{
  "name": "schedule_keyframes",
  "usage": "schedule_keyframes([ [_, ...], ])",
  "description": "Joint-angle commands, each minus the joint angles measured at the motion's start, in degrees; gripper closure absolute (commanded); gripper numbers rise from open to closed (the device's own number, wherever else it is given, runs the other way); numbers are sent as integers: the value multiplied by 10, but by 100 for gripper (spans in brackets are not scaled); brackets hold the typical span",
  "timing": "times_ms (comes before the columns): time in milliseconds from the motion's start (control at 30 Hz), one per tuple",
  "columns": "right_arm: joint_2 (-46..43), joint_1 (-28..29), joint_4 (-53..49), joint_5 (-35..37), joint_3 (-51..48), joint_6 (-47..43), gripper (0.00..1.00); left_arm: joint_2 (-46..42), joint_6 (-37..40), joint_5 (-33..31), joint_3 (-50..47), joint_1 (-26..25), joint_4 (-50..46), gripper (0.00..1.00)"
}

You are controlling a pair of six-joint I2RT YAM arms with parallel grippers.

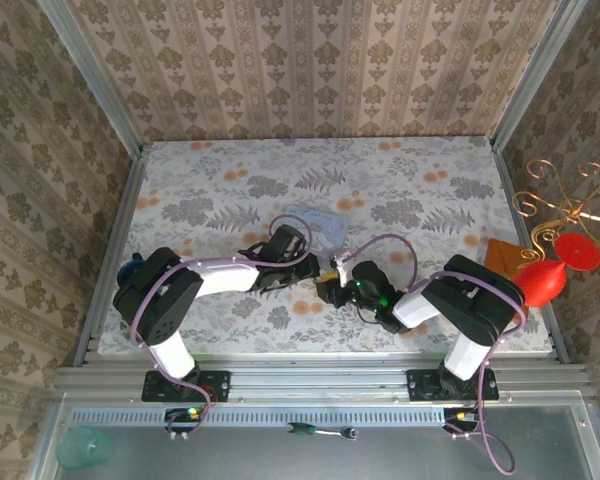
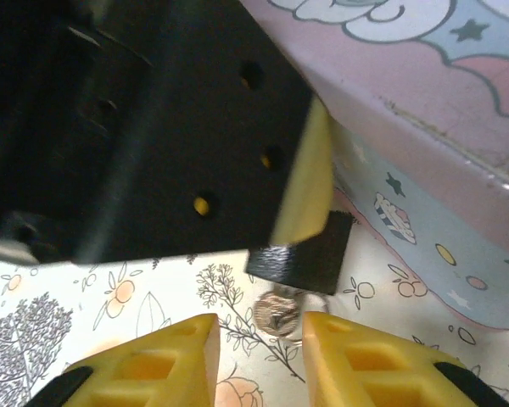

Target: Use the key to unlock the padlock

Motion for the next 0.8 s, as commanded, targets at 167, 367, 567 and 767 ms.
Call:
schedule_keyframes([
  [167,-50,-50,-29,-60,-3,45,66,-27,27,13,-8,6,19,67],
  [367,-71,-57,-103,-83,36,58,65,-90,114,-7,-32,32,-8,54],
  [567,-73,-57,-179,-111,81,37,63,-148,200,-24,-27,64,-71,43],
  [767,-48,-73,-256,-120,140,40,63,-163,219,-15,-23,111,-112,39],
])
